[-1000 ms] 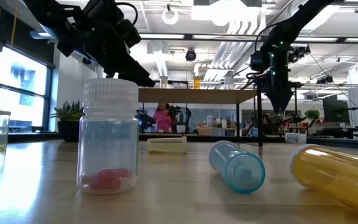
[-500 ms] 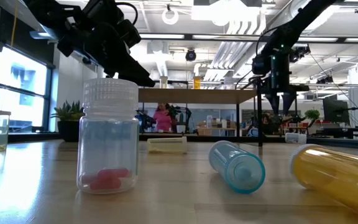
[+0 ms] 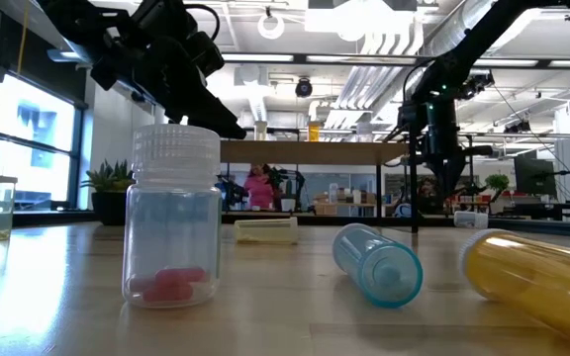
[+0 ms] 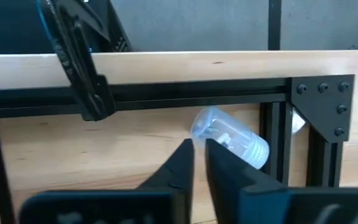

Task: Pick and place medicine bottles onto shelf by color
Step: Put the top transparent pill bottle on the shelf aligned with the transparent pill bottle

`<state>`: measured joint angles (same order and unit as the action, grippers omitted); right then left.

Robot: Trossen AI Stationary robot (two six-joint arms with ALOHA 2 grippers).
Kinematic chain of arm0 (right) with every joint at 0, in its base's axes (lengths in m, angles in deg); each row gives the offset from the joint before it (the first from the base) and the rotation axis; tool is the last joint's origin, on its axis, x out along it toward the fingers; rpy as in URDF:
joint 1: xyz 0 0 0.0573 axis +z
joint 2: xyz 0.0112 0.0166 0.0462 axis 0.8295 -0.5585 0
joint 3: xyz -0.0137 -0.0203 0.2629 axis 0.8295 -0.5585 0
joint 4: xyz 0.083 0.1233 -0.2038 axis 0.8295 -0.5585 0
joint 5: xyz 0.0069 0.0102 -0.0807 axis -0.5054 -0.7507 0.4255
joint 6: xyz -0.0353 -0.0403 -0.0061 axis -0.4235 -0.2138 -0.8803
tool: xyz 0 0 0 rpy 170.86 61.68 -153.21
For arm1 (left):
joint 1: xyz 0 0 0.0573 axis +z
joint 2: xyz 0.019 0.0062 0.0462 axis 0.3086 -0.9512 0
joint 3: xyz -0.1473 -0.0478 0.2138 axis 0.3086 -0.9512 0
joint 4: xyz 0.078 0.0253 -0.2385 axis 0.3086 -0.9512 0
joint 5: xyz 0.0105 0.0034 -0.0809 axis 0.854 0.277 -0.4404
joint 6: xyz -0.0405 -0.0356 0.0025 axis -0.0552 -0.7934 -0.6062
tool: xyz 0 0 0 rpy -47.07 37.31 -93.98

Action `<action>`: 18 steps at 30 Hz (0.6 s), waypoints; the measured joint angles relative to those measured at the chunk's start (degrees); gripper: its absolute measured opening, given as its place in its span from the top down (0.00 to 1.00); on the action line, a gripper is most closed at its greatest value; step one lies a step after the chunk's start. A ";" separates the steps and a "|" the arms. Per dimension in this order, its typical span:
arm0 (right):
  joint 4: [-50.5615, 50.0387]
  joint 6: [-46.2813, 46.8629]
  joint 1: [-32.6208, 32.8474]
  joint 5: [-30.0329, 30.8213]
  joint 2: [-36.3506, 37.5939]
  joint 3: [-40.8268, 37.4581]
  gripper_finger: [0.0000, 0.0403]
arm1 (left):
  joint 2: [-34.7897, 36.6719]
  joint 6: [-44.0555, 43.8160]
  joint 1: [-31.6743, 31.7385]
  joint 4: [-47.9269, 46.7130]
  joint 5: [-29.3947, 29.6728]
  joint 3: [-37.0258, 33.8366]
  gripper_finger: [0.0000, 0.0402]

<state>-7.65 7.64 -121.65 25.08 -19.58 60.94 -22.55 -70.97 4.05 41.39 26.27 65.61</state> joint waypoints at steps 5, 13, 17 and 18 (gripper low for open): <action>0.15 1.38 0.42 1.93 -0.93 0.00 0.98 | 0.00 -0.53 0.00 0.02 -0.01 0.00 0.46; 0.34 2.92 0.76 3.18 -1.64 -0.04 1.00 | 0.00 -0.87 0.00 -0.22 -0.02 0.00 0.46; 0.49 3.53 0.90 4.47 -2.56 -0.04 1.00 | 0.00 -0.87 0.00 -0.22 -0.02 0.00 0.46; 0.27 3.38 0.90 4.41 -2.64 -0.04 1.00 | 0.00 -0.87 0.00 -0.23 -0.02 0.00 0.46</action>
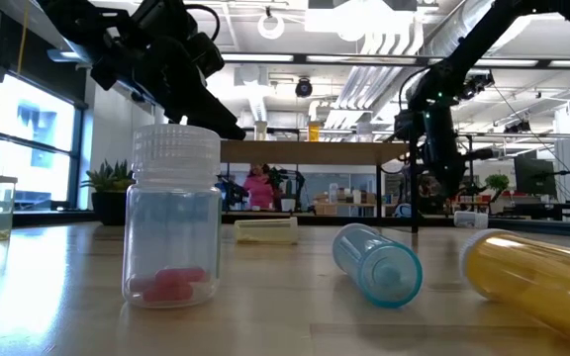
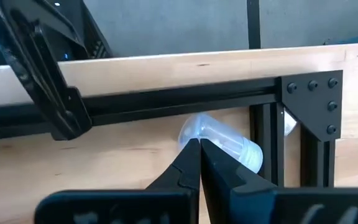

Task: Pick and place medicine bottles onto shelf by color
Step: Put the top transparent pill bottle on the shelf aligned with the transparent pill bottle

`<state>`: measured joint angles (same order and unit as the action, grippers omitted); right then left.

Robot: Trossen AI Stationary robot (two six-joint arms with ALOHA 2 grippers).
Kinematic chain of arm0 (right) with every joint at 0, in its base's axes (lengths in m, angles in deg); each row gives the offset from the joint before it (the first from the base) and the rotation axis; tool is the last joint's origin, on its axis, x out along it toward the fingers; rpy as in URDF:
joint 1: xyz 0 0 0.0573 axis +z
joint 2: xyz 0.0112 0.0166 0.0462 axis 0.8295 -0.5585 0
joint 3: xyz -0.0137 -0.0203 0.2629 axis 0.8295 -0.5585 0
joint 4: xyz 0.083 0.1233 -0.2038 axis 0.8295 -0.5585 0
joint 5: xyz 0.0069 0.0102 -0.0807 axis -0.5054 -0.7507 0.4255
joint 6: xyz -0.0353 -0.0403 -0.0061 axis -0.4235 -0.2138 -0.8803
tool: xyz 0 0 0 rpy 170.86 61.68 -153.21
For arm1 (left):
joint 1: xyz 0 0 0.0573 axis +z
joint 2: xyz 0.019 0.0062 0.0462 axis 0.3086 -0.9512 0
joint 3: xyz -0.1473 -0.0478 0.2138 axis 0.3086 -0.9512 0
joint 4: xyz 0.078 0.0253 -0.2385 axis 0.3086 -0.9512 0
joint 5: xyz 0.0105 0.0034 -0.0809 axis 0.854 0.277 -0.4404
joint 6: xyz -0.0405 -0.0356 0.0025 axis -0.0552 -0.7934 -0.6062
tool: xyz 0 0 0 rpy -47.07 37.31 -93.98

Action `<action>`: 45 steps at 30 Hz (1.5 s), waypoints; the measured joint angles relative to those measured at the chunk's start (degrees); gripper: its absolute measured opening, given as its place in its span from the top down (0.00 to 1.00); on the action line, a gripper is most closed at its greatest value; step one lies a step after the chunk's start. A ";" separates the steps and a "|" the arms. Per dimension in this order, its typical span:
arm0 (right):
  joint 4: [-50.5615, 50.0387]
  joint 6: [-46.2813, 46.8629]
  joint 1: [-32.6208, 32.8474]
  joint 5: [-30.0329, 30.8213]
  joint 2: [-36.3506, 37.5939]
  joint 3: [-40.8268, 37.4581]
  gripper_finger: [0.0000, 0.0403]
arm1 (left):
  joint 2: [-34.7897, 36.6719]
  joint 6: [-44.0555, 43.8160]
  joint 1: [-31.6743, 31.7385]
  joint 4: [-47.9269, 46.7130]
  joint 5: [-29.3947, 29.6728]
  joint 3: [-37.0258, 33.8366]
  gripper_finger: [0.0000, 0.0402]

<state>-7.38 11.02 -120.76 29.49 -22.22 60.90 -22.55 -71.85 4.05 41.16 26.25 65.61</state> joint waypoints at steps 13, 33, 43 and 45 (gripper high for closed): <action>-12.46 -10.33 -0.10 6.99 0.31 12.98 1.00 | 0.00 0.00 0.00 -0.15 0.00 0.00 0.46; -11.27 -40.61 -3.08 -0.04 -5.57 14.21 1.00 | 0.00 -0.02 0.00 0.87 0.00 0.00 0.46; -8.86 -28.52 -3.15 -8.27 -5.57 16.92 1.00 | 0.00 0.00 0.00 2.15 0.02 0.00 0.46; -11.30 -25.72 -3.17 -8.30 -5.57 16.50 1.00 | 0.00 -0.01 0.00 2.15 0.01 0.00 0.46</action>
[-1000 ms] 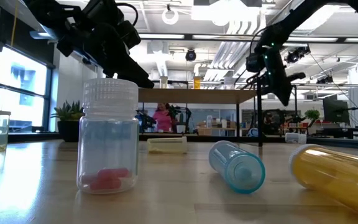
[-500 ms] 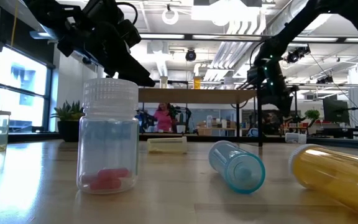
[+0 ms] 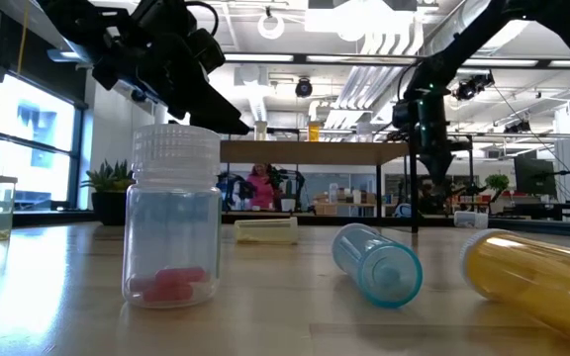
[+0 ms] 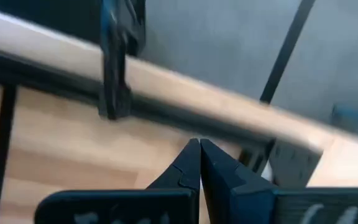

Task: Pick and place medicine bottles onto shelf by color
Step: Put the top transparent pill bottle on the shelf aligned with the transparent pill bottle

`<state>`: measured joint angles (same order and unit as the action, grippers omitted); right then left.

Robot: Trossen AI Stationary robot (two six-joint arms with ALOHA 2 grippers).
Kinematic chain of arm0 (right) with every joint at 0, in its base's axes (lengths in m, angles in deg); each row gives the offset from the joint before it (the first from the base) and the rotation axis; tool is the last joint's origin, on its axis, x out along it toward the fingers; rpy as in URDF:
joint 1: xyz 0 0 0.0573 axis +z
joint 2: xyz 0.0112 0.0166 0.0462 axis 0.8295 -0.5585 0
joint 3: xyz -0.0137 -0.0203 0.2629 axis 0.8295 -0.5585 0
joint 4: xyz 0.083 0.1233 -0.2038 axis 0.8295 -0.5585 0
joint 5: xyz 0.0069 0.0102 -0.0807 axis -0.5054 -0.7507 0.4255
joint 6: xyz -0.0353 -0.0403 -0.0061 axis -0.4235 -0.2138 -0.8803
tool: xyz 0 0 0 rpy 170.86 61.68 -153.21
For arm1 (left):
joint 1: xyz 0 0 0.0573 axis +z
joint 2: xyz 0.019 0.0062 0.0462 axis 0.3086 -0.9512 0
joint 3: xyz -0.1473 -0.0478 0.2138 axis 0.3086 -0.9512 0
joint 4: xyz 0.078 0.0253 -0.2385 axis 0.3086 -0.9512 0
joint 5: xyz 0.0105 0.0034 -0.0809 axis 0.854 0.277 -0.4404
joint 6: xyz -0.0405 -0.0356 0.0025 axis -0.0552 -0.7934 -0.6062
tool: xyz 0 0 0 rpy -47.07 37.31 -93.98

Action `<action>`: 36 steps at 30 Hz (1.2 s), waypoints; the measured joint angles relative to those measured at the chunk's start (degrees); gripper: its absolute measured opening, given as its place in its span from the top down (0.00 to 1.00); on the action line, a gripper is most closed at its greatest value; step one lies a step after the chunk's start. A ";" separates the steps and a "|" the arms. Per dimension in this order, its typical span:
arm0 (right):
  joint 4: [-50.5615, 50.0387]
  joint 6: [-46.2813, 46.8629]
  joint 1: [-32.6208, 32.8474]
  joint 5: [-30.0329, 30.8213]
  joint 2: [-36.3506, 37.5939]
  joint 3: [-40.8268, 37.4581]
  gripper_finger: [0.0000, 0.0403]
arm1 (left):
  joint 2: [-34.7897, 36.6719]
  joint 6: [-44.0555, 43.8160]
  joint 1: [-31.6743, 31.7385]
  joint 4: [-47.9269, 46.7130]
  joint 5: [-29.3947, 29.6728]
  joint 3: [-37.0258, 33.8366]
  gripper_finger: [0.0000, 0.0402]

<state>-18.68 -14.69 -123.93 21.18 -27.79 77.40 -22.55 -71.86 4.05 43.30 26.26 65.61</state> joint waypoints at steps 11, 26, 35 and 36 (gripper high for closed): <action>1.14 13.08 1.71 -1.21 0.01 -6.34 1.00 | 0.00 -0.01 0.00 -0.32 0.01 0.00 0.46; 5.69 22.43 1.97 5.55 -0.04 -10.97 1.00 | 0.00 0.01 0.00 -1.49 -0.01 0.00 0.46; 7.58 26.07 2.37 8.80 -1.52 -10.97 1.00 | 0.00 -0.01 0.00 -1.67 -0.01 0.00 0.46; 7.59 26.18 2.62 9.87 -1.96 -10.97 1.00 | 0.00 0.00 0.00 -1.68 -0.01 0.00 0.46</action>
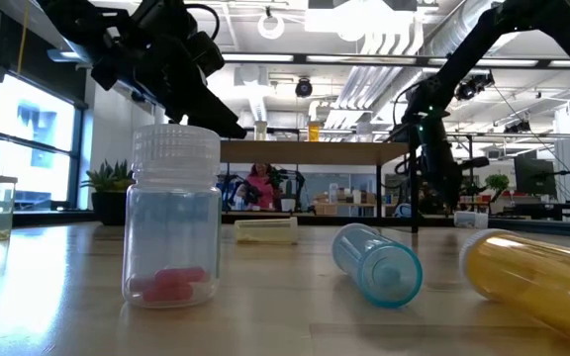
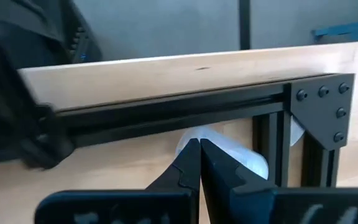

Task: Pick and place medicine bottles onto shelf by color
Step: Put the top transparent pill bottle on the shelf aligned with the transparent pill bottle

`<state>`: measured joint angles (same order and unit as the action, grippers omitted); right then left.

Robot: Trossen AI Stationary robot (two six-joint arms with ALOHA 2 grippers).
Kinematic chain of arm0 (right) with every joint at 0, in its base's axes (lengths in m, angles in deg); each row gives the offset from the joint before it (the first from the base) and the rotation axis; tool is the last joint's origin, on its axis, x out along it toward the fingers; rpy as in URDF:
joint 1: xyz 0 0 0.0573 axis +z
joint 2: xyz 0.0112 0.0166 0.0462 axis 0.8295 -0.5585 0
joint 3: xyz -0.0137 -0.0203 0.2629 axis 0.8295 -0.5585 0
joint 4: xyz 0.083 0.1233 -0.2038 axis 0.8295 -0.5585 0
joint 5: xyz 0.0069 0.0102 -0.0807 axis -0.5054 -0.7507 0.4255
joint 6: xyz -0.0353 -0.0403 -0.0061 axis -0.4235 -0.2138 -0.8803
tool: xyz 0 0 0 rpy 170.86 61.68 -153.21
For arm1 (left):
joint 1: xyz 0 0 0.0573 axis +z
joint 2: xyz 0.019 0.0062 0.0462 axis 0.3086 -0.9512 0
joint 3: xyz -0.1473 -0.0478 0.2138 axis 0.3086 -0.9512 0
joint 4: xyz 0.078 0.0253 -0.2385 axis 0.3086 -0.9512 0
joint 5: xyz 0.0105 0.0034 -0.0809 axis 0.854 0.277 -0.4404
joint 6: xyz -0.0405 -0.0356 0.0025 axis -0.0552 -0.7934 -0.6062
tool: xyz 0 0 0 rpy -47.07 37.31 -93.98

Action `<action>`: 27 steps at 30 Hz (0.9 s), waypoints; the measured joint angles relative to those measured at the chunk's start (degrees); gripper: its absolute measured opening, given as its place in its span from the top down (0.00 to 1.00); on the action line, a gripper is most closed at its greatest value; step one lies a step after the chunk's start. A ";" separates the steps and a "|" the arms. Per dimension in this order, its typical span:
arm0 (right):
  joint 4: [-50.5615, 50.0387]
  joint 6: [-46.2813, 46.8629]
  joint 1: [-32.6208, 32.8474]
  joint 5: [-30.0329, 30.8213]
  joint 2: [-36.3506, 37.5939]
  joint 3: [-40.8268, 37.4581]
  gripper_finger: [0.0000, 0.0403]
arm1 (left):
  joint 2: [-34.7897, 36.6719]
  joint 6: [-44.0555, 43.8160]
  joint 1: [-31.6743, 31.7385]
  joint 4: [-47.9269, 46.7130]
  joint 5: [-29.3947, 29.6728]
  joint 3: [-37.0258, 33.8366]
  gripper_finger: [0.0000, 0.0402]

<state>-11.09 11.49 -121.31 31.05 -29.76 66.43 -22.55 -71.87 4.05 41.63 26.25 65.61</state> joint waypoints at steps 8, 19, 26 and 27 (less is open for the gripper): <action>-0.01 1.18 0.45 3.48 -0.99 0.00 1.00 | 0.00 0.01 0.00 0.12 0.00 0.00 0.46; -11.85 3.40 2.40 2.52 -2.52 0.00 1.00 | 0.00 0.89 0.00 0.19 0.00 0.00 0.46; -20.67 7.25 4.92 2.94 -2.52 0.00 1.00 | 0.00 0.57 0.00 0.19 0.00 0.00 0.46; -21.08 7.42 5.31 2.92 -2.52 0.00 1.00 | 0.00 0.49 0.00 0.17 0.00 0.00 0.46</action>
<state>-32.16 18.91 -116.00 33.97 -32.27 66.43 -22.55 -71.37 4.05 41.80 26.25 65.61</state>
